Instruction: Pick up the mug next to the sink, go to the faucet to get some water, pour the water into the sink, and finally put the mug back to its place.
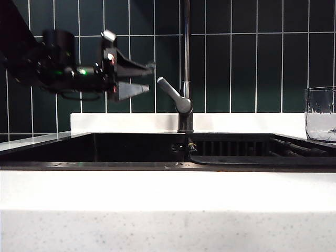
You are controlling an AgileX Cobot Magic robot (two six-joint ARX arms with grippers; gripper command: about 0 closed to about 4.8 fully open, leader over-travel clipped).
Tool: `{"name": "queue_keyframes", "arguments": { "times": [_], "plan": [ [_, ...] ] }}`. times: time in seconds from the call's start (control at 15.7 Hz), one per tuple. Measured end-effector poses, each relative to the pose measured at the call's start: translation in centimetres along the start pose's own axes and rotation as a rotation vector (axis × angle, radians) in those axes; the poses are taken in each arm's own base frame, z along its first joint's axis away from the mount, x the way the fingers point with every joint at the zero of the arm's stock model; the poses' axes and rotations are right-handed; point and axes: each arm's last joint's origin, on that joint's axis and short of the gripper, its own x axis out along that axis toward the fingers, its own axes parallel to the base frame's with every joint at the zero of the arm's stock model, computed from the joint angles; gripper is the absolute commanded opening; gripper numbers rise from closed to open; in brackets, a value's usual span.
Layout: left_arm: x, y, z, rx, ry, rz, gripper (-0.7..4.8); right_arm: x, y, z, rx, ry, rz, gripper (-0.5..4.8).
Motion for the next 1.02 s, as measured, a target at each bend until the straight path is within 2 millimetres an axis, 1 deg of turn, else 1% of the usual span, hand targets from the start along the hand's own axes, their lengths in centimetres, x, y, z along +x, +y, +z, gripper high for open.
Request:
{"name": "queue_keyframes", "arguments": {
  "times": [0.06, 0.13, 0.32, 0.38, 0.44, 0.51, 0.64, 0.7, 0.89, 1.02],
  "plan": [
    [0.3, 0.6, -0.1, -0.012, 0.005, 0.0, 4.79, 0.0, 0.0, 0.0, 0.0, 0.0, 0.0, 2.01],
    [0.6, 1.4, 0.1, -0.01, 0.004, -0.003, 4.79, 0.0, 0.0, 0.0, -0.004, -0.004, -0.001, 2.01],
    [1.3, 2.1, 0.5, -0.01, -0.001, -0.017, 4.79, 0.1, -0.1, 0.3, -0.011, -0.014, -0.002, 2.01],
    [1.5, 2.2, 0.6, -0.011, -0.001, -0.02, 4.79, 0.1, -0.2, 0.3, -0.011, -0.013, -0.002, 1.63],
    [1.7, 2.4, 0.6, -0.013, 0.0, -0.021, 4.79, 0.1, -0.2, 0.3, -0.01, -0.014, -0.002, 1.01],
    [1.7, 2.5, 0.7, -0.012, 0.0, -0.023, 4.79, 0.1, -0.2, 0.3, 0.0, -0.013, -0.002, 0.72],
    [1.7, 2.5, 0.8, -0.008, -0.002, -0.017, 4.79, 0.1, -0.1, 0.3, 0.001, -0.015, 0.004, 0.68],
    [1.7, 2.5, 0.8, -0.005, -0.002, -0.017, 4.79, 0.1, -0.1, 0.3, 0.003, -0.015, 0.006, 0.0],
    [2.0, 3.2, 0.5, -0.001, -0.004, -0.015, 4.79, 0.2, -0.2, 0.7, 0.016, -0.034, 0.012, -0.07],
    [2.2, 3.9, 0.0, -0.022, 0.001, -0.012, 4.79, 0.2, -0.2, 0.5, 0.06, -0.026, 0.015, -0.07]
  ]
}}
